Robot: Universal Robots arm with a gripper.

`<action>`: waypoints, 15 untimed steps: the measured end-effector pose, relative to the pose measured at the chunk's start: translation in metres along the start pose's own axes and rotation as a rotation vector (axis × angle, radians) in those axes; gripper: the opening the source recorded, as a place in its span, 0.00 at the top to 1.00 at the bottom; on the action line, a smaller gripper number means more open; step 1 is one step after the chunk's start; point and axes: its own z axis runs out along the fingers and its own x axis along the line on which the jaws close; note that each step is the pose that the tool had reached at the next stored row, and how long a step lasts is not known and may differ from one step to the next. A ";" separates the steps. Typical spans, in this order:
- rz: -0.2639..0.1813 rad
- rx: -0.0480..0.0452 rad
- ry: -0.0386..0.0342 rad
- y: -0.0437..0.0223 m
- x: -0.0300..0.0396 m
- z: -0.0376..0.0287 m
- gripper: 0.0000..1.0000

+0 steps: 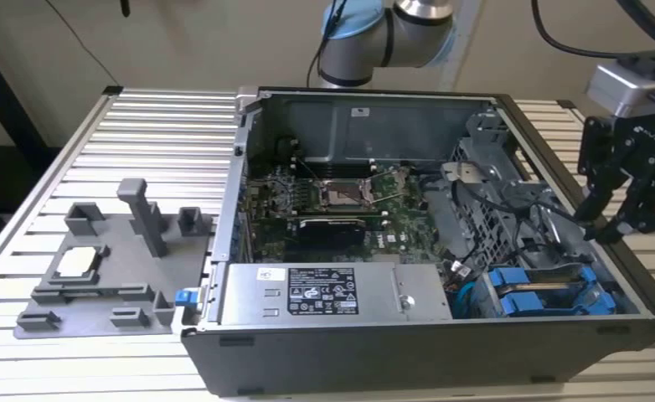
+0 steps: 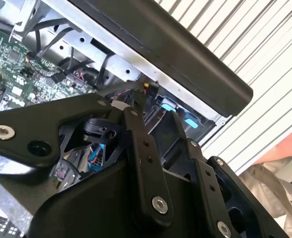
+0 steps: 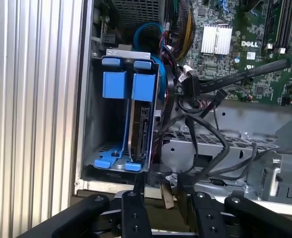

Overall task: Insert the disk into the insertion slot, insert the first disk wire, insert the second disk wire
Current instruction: 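Insert the first disk wire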

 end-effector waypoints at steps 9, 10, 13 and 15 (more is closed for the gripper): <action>-0.005 -0.0042 0.0180 -0.0060 -0.0076 0.0021 0.60; -0.006 -0.0051 0.0208 -0.0066 -0.0081 0.0025 0.60; -0.010 -0.0094 0.0275 -0.0091 -0.0087 0.0036 0.60; -0.014 -0.0124 0.0299 -0.0106 -0.0087 0.0042 0.60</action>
